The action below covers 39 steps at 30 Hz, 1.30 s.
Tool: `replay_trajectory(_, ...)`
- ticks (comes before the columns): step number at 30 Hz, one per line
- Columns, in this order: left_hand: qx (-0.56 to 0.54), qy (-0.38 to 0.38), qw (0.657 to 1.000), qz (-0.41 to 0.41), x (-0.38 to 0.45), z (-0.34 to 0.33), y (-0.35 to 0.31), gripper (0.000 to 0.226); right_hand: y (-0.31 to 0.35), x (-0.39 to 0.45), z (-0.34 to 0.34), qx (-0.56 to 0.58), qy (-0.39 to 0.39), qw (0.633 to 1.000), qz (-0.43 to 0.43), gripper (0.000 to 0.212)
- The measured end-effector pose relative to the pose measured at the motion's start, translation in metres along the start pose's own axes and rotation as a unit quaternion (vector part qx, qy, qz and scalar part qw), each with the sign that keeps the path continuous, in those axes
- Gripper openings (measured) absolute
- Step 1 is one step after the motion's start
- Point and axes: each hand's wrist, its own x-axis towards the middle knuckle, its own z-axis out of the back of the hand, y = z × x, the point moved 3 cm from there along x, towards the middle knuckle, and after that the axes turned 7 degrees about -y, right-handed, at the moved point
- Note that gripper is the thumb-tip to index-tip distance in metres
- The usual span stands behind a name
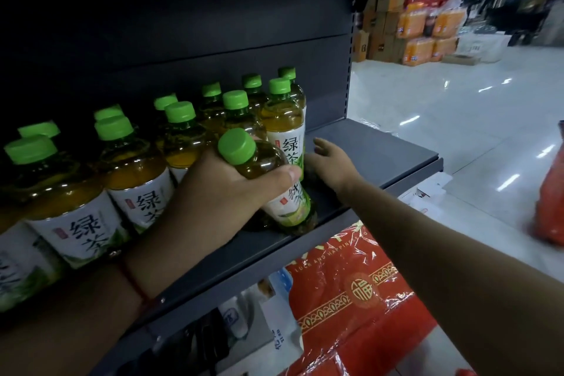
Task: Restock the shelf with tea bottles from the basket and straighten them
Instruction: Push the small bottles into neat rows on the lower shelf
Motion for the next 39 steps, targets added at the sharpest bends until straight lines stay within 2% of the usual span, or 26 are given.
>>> replay_trajectory(2,-0.022,-0.001,1.000,-0.004,-0.001,0.001,-0.004,0.052,0.006,-0.036,0.013,0.084,-0.015,0.995,0.044,0.035)
replay_trajectory(3,-0.038,0.010,0.999,-0.012,-0.001,0.000,-0.005,0.044,0.008,-0.059,0.018,0.102,0.004,0.992,0.072,0.027)
replay_trajectory(6,-0.047,0.028,0.998,-0.014,0.000,-0.002,-0.011,0.034,0.014,-0.112,0.021,0.131,0.112,0.979,0.106,0.040)
replay_trajectory(9,-0.033,0.041,0.999,-0.016,0.003,-0.009,-0.019,0.029,0.015,-0.146,0.021,0.045,0.211,0.966,0.139,0.072)
replay_trajectory(11,-0.001,0.045,0.999,-0.022,0.004,-0.017,-0.027,0.031,0.010,-0.146,0.018,-0.018,0.165,0.970,0.177,0.079)
replay_trajectory(14,0.055,0.065,0.995,-0.042,0.004,-0.031,-0.039,0.047,0.000,-0.132,0.017,-0.072,0.045,0.978,0.192,0.062)
replay_trajectory(16,0.170,0.060,0.978,-0.101,0.008,-0.031,-0.045,0.066,-0.009,-0.121,0.022,-0.078,0.005,0.982,0.171,0.057)
replay_trajectory(17,0.255,0.029,0.953,-0.159,0.011,-0.025,-0.049,0.072,-0.013,-0.116,0.025,-0.066,-0.008,0.985,0.158,0.055)
replay_trajectory(19,0.391,-0.053,0.872,-0.289,0.020,-0.009,-0.057,0.075,-0.018,-0.107,0.034,-0.039,-0.053,0.989,0.132,0.053)
replay_trajectory(20,0.434,-0.082,0.835,-0.327,0.027,-0.002,-0.057,0.075,-0.021,-0.100,0.039,-0.036,-0.086,0.988,0.123,0.053)
replay_trajectory(21,0.474,-0.096,0.806,-0.342,0.035,0.004,-0.055,0.076,-0.023,-0.092,0.043,-0.041,-0.115,0.986,0.115,0.052)
replay_trajectory(23,0.536,-0.098,0.772,-0.328,0.048,0.011,-0.047,0.081,-0.022,-0.075,0.048,-0.068,-0.144,0.982,0.100,0.053)
replay_trajectory(26,0.583,-0.100,0.755,-0.284,0.053,0.018,-0.036,0.088,-0.016,-0.053,0.047,-0.127,-0.131,0.979,0.095,0.054)
replay_trajectory(29,0.577,-0.098,0.770,-0.256,0.052,0.024,-0.021,0.091,-0.009,-0.040,0.037,-0.160,-0.108,0.976,0.099,0.053)
replay_trajectory(32,0.552,-0.094,0.791,-0.249,0.051,0.024,-0.011,0.098,-0.012,-0.038,0.024,-0.151,-0.104,0.978,0.101,0.058)
replay_trajectory(35,0.565,-0.102,0.777,-0.257,0.049,0.022,-0.004,0.113,-0.015,-0.040,0.018,-0.120,-0.117,0.980,0.104,0.058)
replay_trajectory(39,0.568,-0.119,0.768,-0.269,0.051,0.020,0.000,0.114,-0.014,-0.042,0.019,-0.108,-0.099,0.984,0.099,0.058)
